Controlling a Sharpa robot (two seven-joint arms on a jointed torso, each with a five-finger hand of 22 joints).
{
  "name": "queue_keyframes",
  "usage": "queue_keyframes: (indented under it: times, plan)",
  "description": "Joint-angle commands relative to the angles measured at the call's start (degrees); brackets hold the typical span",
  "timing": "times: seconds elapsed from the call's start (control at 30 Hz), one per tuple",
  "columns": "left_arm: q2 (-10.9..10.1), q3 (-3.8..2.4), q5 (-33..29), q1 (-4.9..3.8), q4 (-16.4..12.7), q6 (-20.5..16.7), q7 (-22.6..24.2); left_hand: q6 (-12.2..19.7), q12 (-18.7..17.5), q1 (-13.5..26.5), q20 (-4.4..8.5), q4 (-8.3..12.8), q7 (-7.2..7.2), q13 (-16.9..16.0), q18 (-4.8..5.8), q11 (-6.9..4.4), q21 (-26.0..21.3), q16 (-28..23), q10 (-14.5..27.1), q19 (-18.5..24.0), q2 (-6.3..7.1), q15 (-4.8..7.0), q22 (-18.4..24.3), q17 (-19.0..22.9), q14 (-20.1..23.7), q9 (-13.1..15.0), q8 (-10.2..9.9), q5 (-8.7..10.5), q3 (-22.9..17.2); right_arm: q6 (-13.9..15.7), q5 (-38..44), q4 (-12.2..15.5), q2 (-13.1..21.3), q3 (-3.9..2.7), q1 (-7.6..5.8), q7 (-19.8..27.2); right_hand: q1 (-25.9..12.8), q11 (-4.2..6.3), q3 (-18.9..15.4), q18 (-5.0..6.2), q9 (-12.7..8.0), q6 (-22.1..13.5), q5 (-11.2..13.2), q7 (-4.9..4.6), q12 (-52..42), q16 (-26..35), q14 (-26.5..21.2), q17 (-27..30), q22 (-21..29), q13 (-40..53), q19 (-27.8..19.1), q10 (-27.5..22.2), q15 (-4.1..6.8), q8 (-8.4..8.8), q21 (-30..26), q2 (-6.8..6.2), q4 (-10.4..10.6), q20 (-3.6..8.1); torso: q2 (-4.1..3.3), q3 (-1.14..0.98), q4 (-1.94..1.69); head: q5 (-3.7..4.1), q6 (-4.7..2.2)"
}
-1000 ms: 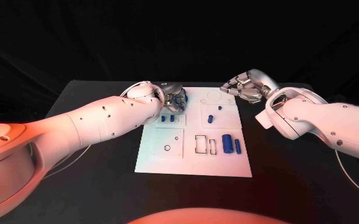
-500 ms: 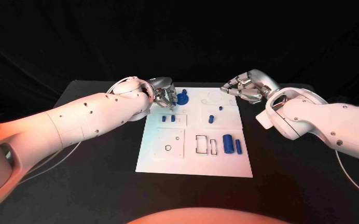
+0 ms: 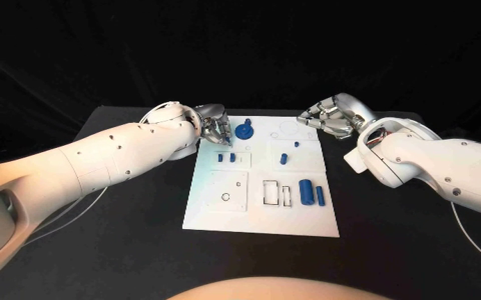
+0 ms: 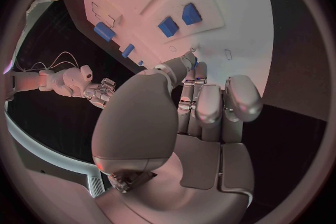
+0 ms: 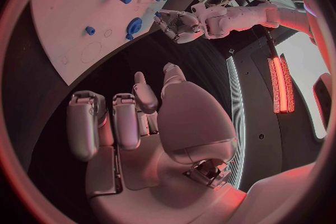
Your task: Assemble the parts on the task board
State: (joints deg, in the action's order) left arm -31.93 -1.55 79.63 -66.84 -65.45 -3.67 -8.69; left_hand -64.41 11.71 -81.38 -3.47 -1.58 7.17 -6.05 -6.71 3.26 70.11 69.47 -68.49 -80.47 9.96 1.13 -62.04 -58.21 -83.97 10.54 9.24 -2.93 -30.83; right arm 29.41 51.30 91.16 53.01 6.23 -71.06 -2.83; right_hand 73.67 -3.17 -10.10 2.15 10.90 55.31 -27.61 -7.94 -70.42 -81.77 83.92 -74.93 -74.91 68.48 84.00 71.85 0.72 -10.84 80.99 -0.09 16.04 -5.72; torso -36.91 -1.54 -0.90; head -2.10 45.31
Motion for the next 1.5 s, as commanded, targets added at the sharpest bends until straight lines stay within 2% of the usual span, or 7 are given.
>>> queue_keyframes:
  times: [0.03, 0.53, 0.8, 1.03, 1.5]
  plan:
    - [0.37, -0.03, -0.56, 0.01, 0.48, 2.17, -0.49, -0.45, -0.37, 0.62, -0.07, 0.06, -0.03, -0.01, 0.95, 0.04, 0.18, 0.31, -0.54, 0.33, 0.14, 0.24, -0.03, 0.05, 0.01, 0.03, -0.34, 0.0, 0.07, -0.35, 0.37, 0.01, -0.06, 0.0, 0.06, 0.49, 0.36, 0.03, -0.08, 0.39, 0.08, -0.27, -0.36, 0.14, -0.17, 0.26, 2.83, -1.01, -8.65, 0.09, -0.02, 0.38, 0.31, -0.29, -0.25, 0.19, -0.12, 0.51, -0.02, -0.02, 0.07, -0.1, 0.03]
    - [1.42, 0.05, -0.68, 0.31, 1.99, 1.66, 0.34, -0.44, -0.42, 0.68, -0.07, 0.05, -0.03, 0.0, 0.93, 0.04, 0.11, 0.3, -0.54, 0.38, 0.17, 0.24, 0.07, 0.09, 0.02, 0.02, -0.37, -0.01, 0.08, -0.32, 0.37, -0.01, -0.14, 0.0, 0.09, 0.5, 0.36, 0.03, -0.08, 0.39, 0.08, -0.27, -0.36, 0.14, -0.17, 0.26, 2.83, -1.01, -8.65, 0.09, -0.02, 0.38, 0.31, -0.29, -0.25, 0.19, -0.12, 0.51, 0.0, -0.01, 0.12, 0.04, 0.19]
    - [1.98, 0.07, -0.97, 0.53, 2.48, 1.57, 0.69, -0.43, -0.57, 0.81, -0.08, 0.03, -0.05, -0.01, 0.95, 0.03, 0.21, 0.31, -0.58, 0.36, 0.14, 0.24, -0.06, 0.12, 0.03, 0.0, -0.48, -0.01, 0.07, -0.32, 0.37, -0.05, -0.2, 0.0, 0.11, 0.53, 0.36, 0.03, -0.08, 0.39, 0.08, -0.27, -0.36, 0.14, -0.17, 0.26, 2.83, -1.01, -8.65, 0.09, -0.02, 0.38, 0.31, -0.29, -0.25, 0.19, -0.12, 0.51, 0.04, -0.04, -0.01, 0.18, 0.17]
    - [2.64, 0.12, -1.01, 0.63, 3.2, 2.14, 0.5, -0.43, -0.63, 0.79, -0.07, 0.06, -0.06, -0.01, 0.95, 0.02, 0.2, 0.31, -0.6, 0.38, 0.11, 0.25, -0.05, 0.16, 0.04, -0.01, -0.51, -0.01, 0.04, -0.34, 0.37, -0.05, -0.25, -0.01, 0.13, 0.54, 0.36, 0.03, -0.08, 0.39, 0.08, -0.27, -0.36, 0.14, -0.17, 0.26, 2.83, -1.01, -8.65, 0.09, -0.02, 0.38, 0.31, -0.29, -0.25, 0.19, -0.12, 0.51, -0.01, -0.04, 0.11, 0.04, 0.09]
    - [2.97, 0.25, -0.97, 0.73, 3.82, 3.8, -0.31, -0.4, -0.7, 0.8, -0.07, 0.1, -0.06, -0.02, 1.03, 0.02, 0.5, 0.3, -0.6, 0.25, 0.12, 0.25, -0.46, 0.19, 0.05, -0.03, -0.56, -0.01, 0.03, -0.39, 0.37, -0.01, -0.13, -0.01, 0.14, 0.52, 0.36, 0.03, -0.08, 0.39, 0.08, -0.27, -0.36, 0.14, -0.17, 0.26, 2.83, -1.01, -8.65, 0.09, -0.02, 0.38, 0.31, -0.29, -0.25, 0.19, -0.12, 0.51, 0.02, -0.03, 0.05, 0.21, 0.33]
